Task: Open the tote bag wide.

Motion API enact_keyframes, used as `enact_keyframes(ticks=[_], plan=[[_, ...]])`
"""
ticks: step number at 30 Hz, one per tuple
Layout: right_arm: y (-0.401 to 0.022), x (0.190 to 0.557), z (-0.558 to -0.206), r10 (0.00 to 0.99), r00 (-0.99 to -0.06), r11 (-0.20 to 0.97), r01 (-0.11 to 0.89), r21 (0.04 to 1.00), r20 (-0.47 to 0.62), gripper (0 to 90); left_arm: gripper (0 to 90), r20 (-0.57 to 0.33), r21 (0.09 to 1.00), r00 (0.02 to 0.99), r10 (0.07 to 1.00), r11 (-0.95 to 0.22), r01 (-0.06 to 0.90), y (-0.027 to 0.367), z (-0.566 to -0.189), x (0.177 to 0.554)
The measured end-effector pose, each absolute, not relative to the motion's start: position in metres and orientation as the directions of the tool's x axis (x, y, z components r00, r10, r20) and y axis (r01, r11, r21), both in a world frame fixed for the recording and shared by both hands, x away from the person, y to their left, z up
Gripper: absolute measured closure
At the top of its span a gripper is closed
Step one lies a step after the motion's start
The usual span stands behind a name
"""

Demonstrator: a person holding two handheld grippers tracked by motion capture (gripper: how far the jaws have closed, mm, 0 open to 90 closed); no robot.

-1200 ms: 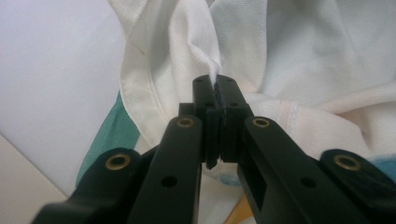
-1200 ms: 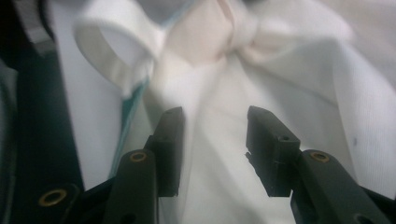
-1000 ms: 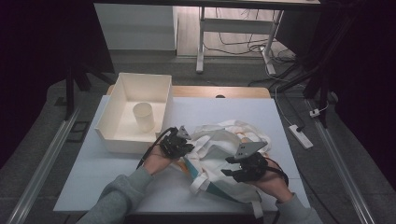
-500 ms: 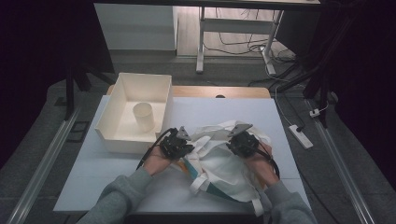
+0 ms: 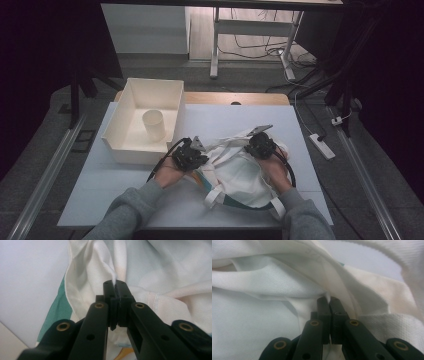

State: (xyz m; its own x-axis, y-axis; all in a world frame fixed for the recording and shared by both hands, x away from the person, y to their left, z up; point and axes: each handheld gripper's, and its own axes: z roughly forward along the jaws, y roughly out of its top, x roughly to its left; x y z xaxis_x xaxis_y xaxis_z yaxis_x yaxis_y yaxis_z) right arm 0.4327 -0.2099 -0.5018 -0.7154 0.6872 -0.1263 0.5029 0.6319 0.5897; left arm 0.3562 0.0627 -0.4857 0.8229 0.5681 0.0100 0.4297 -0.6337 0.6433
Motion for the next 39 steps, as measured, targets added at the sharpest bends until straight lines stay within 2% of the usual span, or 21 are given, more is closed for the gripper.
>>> enact_keyframes(ticks=[5,7,8,10,13,16,22,29,39], plan=[[-0.21,0.431,-0.503,0.692,-0.71,0.626,0.501,0.598,-0.13,87.5,87.7,0.012,0.646,0.823,0.569,-0.632,0.428,0.063,-0.486,0.356],[-0.211,0.429,-0.501,0.688,-0.714,0.623,0.487,0.613,-0.132,84.5,86.1,0.006,0.661,0.819,0.574,-0.617,0.428,0.063,-0.485,0.355],[-0.213,0.428,-0.499,0.692,-0.712,0.609,0.488,0.625,-0.118,81.6,85.2,0.0,0.669,0.818,0.575,-0.608,0.427,0.063,-0.484,0.355],[-0.216,0.425,-0.493,0.691,-0.719,0.577,0.484,0.658,-0.077,69.7,80.0,-0.013,0.691,0.813,0.582,-0.583,0.428,0.065,-0.482,0.355],[-0.218,0.415,-0.481,0.659,-0.748,0.562,0.427,0.708,-0.073,55.9,64.9,-0.029,0.728,0.812,0.583,-0.544,0.417,0.068,-0.477,0.354],[-0.219,0.404,-0.471,0.628,-0.776,0.539,0.381,0.752,-0.057,50.0,57.3,-0.046,0.753,0.813,0.58,-0.514,0.41,0.07,-0.47,0.352],[-0.224,0.383,-0.463,0.593,-0.802,0.517,0.313,0.797,-0.07,47.4,49.2,-0.036,0.788,0.83,0.556,-0.496,0.366,0.069,-0.45,0.34],[-0.238,0.371,-0.463,0.608,-0.79,0.494,0.298,0.817,-0.079,46.0,41.7,-0.02,0.813,0.83,0.558,-0.475,0.338,0.078,-0.429,0.333],[-0.241,0.369,-0.463,0.602,-0.794,0.488,0.28,0.827,-0.086,46.1,38.3,-0.035,0.825,0.806,0.591,-0.437,0.357,0.102,-0.415,0.337]])
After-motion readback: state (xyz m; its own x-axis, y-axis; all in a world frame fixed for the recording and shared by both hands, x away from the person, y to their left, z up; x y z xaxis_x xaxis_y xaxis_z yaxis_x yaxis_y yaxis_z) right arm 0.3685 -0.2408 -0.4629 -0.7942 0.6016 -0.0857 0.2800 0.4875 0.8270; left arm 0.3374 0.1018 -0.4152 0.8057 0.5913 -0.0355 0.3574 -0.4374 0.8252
